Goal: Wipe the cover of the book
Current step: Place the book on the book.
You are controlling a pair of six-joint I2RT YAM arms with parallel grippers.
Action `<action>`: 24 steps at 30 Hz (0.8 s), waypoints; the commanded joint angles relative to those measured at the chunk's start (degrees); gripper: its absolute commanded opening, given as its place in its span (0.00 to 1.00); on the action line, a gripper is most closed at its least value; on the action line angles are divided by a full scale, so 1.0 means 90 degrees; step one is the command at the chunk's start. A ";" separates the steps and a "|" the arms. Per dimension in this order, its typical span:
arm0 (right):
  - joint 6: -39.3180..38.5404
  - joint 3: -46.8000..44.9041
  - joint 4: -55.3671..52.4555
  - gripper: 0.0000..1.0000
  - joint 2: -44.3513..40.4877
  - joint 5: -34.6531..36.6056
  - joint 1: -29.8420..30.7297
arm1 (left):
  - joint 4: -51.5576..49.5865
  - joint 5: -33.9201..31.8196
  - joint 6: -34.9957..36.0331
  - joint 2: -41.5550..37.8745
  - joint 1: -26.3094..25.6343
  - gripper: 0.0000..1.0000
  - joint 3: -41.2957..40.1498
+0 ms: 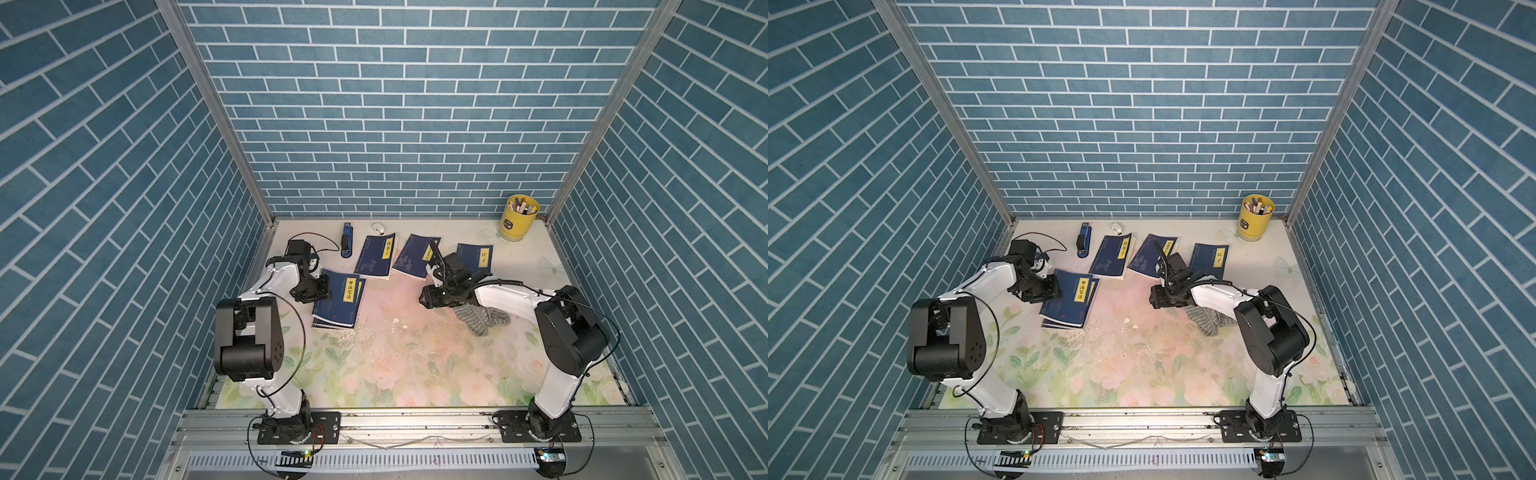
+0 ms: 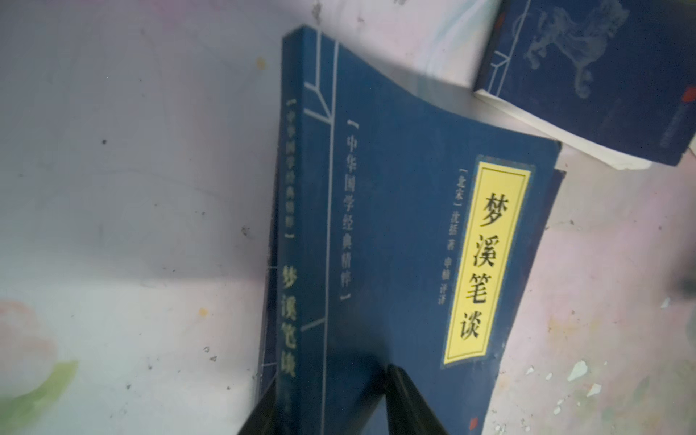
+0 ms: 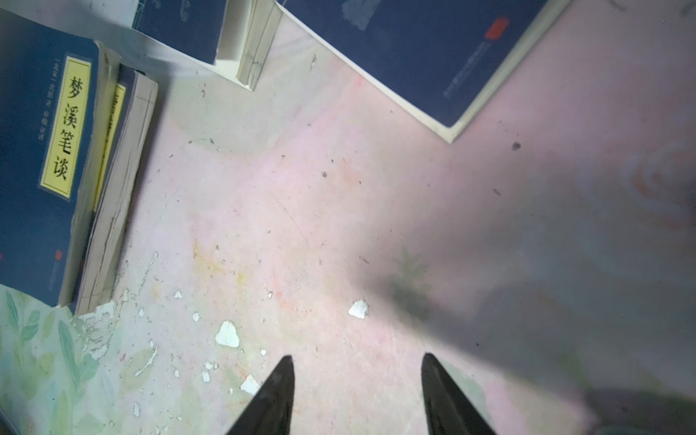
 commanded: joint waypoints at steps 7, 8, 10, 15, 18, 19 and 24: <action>-0.0268 0.1146 -0.0559 0.54 0.0705 0.0198 0.0466 | 0.0126 -0.0600 -0.0111 0.0151 -0.0007 0.55 0.0279; -0.0254 0.1316 -0.0571 0.54 0.0837 0.0192 0.0529 | 0.0169 -0.0687 -0.0201 0.0130 -0.0007 0.59 0.0318; -0.0208 0.1652 -0.0616 0.54 0.1090 0.0186 0.0632 | 0.0336 -0.0863 -0.0396 0.0046 -0.0007 0.66 0.0333; -0.0058 0.2682 -0.0684 0.54 0.1883 0.0144 0.0867 | 0.1281 -0.1025 -0.1115 -0.0213 -0.0007 0.76 0.0121; -0.0028 0.3419 -0.0910 0.54 0.2412 0.0194 0.0982 | 0.1777 -0.1046 -0.1340 -0.0139 -0.0011 0.76 0.0009; -0.0033 0.3616 -0.0971 0.54 0.2619 0.0241 0.1011 | 0.1904 -0.1042 -0.1370 -0.0109 -0.0010 0.76 -0.0020; -0.0178 0.4576 -0.1294 0.54 0.3404 0.0515 0.1158 | 0.2536 -0.0824 -0.1423 0.0117 -0.0007 0.76 -0.0177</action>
